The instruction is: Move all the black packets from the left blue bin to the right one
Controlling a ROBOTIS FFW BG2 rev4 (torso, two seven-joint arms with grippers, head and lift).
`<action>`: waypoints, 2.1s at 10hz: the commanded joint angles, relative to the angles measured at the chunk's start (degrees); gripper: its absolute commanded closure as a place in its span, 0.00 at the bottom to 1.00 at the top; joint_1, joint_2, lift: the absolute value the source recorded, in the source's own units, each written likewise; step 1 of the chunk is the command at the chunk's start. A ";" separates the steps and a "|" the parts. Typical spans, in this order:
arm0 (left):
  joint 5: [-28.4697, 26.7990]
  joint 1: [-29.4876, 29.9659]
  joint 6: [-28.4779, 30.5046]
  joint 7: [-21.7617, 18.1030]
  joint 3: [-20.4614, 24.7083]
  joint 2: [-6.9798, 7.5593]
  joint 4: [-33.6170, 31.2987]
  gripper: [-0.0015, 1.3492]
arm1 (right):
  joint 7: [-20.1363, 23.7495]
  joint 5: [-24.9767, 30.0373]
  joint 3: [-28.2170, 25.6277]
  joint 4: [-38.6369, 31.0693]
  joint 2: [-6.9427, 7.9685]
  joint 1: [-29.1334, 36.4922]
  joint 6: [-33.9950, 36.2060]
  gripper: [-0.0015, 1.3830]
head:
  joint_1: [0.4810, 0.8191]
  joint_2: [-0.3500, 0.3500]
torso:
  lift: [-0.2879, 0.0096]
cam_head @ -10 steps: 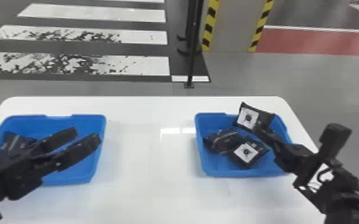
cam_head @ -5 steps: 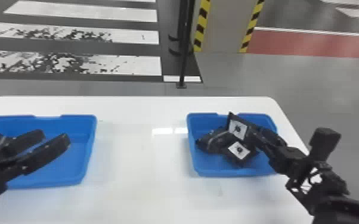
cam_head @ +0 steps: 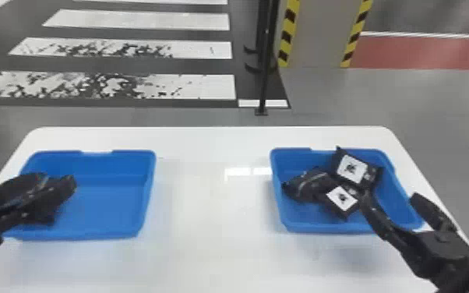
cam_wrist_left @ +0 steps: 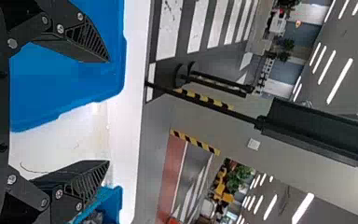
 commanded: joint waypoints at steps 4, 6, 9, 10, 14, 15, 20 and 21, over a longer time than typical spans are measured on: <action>-8.21 -5.17 3.87 3.07 5.63 1.93 5.90 0.23 | -1.61 -4.14 3.08 -10.21 0.11 13.66 -1.26 0.09 | 0.63 0.76 | 0.50; -11.40 -10.66 5.98 3.86 4.94 3.43 11.95 0.23 | -1.61 -6.08 4.22 -11.48 0.11 16.76 -1.12 0.09 | 0.63 0.84 | 0.50; -16.32 -18.81 9.07 5.18 2.31 4.83 22.49 0.23 | -0.90 -6.54 4.34 -11.20 0.11 16.90 -0.55 0.09 | 0.63 0.93 | 0.50; -17.57 -21.06 10.34 5.27 0.03 5.80 26.01 0.23 | -0.64 -6.65 4.34 -10.78 0.11 16.61 -0.27 0.09 | 0.63 0.94 | 0.50; -22.94 -27.53 15.12 6.23 -4.77 6.86 34.17 0.23 | 0.15 -8.14 4.34 -9.09 0.11 15.91 0.43 0.09 | 0.63 0.89 | 0.50; -24.20 -28.80 16.24 7.38 -5.91 6.86 35.01 0.23 | 0.42 -8.48 4.34 -8.67 0.11 15.77 0.71 0.09 | 0.63 0.90 | 0.50; -25.34 -34.56 19.20 8.96 -10.60 7.30 42.60 0.23 | 1.12 -10.19 4.45 -6.84 0.11 15.21 1.27 0.09 | 0.63 0.87 | 0.50; -25.46 -34.70 19.90 9.84 -11.17 6.86 42.60 0.23 | 1.47 -10.99 4.45 -6.14 0.11 15.21 1.27 0.09 | 0.63 0.87 | 0.50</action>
